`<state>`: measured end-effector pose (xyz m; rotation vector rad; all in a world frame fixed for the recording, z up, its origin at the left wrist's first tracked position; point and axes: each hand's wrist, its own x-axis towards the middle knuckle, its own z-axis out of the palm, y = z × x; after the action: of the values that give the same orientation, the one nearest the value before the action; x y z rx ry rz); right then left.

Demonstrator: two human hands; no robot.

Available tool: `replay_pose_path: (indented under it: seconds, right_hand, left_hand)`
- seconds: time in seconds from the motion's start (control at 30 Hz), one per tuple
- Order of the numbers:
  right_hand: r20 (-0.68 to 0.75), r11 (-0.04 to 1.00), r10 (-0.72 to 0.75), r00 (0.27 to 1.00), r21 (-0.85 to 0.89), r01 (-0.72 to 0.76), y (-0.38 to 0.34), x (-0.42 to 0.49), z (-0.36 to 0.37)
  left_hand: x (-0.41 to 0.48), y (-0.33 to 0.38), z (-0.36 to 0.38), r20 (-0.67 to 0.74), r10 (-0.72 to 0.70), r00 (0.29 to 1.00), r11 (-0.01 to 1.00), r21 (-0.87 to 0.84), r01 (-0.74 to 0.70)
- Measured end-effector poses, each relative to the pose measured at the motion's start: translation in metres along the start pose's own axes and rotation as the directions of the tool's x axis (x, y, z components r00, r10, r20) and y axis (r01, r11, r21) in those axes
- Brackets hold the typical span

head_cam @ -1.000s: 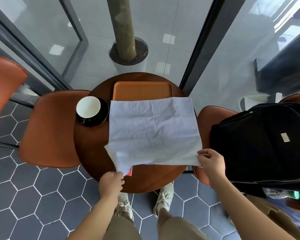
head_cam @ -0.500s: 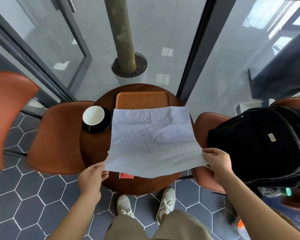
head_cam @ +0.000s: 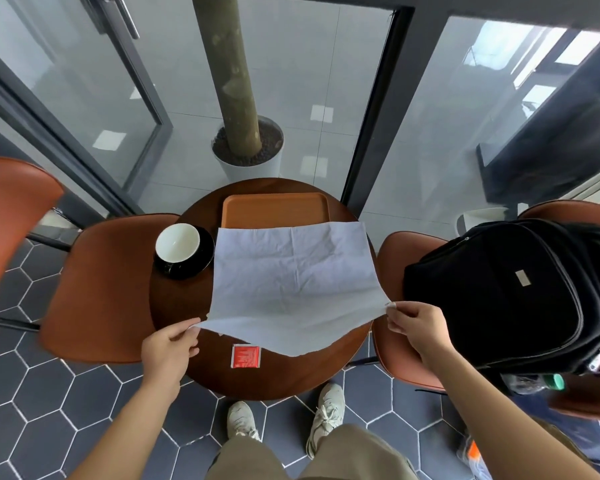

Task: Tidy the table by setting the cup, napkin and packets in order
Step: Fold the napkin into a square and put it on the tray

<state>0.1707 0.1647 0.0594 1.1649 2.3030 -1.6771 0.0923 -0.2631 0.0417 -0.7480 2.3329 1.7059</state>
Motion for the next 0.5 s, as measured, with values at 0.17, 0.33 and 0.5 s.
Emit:
replay_pose_path:
  seconds: [0.17, 0.33, 0.5]
  right_hand:
    - [-0.049, 0.955, -0.240, 0.970, -0.191, 0.227, -0.011, -0.009, 0.001]
    - [-0.035, 0.944, -0.263, 0.964, -0.216, 0.250, -0.019, -0.012, -0.001]
    - [-0.062, 0.949, -0.233, 0.970, -0.233, 0.213, -0.015, -0.008, -0.004]
  left_hand:
    - [0.004, 0.014, -0.016, 0.079, 0.258, 0.963, 0.930, 0.251, -0.270]
    - [0.008, 0.022, -0.032, 0.146, 0.247, 0.958, 0.925, 0.260, -0.278]
    - [0.006, 0.021, -0.043, 0.133, 0.233, 0.963, 0.932, 0.252, -0.260]
